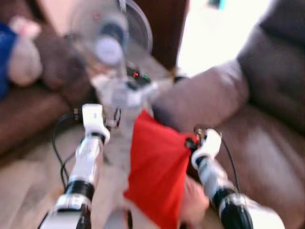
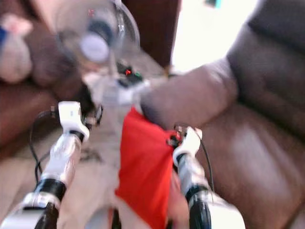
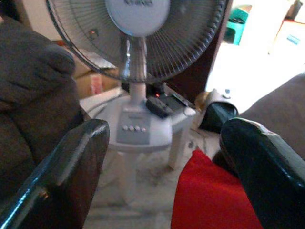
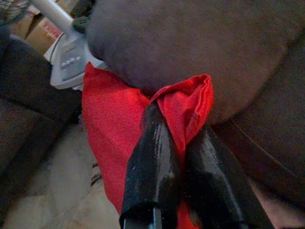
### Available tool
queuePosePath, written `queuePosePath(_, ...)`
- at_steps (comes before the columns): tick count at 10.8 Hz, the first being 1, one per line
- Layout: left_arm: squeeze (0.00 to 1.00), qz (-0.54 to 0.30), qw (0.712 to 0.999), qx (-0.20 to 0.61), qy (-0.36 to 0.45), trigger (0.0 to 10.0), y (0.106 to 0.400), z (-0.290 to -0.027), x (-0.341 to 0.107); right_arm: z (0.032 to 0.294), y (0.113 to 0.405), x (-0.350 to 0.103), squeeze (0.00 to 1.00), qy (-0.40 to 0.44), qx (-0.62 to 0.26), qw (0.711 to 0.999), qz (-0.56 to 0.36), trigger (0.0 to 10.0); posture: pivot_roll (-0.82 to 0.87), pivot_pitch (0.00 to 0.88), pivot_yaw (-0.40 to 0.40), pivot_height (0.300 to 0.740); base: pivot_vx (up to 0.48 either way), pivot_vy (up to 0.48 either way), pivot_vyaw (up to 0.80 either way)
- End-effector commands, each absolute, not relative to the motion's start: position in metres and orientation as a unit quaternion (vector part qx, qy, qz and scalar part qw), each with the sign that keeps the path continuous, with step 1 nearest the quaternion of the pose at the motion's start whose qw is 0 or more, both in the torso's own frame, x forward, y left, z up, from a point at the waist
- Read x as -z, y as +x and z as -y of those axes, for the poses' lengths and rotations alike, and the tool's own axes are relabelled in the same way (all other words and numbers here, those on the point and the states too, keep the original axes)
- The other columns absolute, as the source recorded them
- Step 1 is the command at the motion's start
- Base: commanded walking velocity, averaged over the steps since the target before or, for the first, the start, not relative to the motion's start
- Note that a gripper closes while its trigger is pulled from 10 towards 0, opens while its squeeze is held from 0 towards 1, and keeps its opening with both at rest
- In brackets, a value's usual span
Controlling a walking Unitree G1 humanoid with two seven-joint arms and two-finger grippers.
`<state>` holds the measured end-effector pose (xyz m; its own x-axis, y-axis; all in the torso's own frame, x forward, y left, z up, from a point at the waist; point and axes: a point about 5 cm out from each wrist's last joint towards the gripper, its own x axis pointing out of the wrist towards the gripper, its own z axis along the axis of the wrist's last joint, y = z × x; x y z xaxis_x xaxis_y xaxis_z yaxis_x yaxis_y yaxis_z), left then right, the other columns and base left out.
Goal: Move the pillow to the sofa from floor
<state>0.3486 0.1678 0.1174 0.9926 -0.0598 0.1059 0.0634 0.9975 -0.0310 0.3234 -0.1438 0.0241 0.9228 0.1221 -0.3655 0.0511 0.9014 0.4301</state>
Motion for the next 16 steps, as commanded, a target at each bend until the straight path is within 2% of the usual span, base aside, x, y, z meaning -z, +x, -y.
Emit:
queuePosePath(1,0.00,0.047,0.998,0.035,-0.015,10.0,0.348,-0.167,-0.114,0.155,0.339,-0.050,0.00,0.203,-0.018,0.971,-0.124,10.0,0.10,0.000,-0.057,0.740,0.000,0.000,0.00)
queuePosePath(8,0.00,0.063,0.996,0.054,-0.016,10.0,0.352,-0.160,-0.124,0.160,0.347,-0.065,0.00,0.221,-0.010,0.972,-0.076,10.0,0.10,0.000,-0.039,0.740,0.000,0.000,0.00)
queuePosePath(11,0.00,0.062,0.996,0.057,-0.012,10.0,0.350,-0.163,-0.124,0.166,0.343,-0.059,0.00,0.217,0.004,0.972,-0.087,10.0,0.11,0.000,-0.032,0.740,0.000,0.000,0.00)
queuePosePath(16,0.00,0.067,0.996,0.054,-0.004,10.0,0.349,-0.170,-0.127,0.167,0.349,-0.074,0.00,0.207,-0.008,0.977,-0.044,10.0,0.11,0.000,-0.026,0.740,0.000,0.000,0.00)
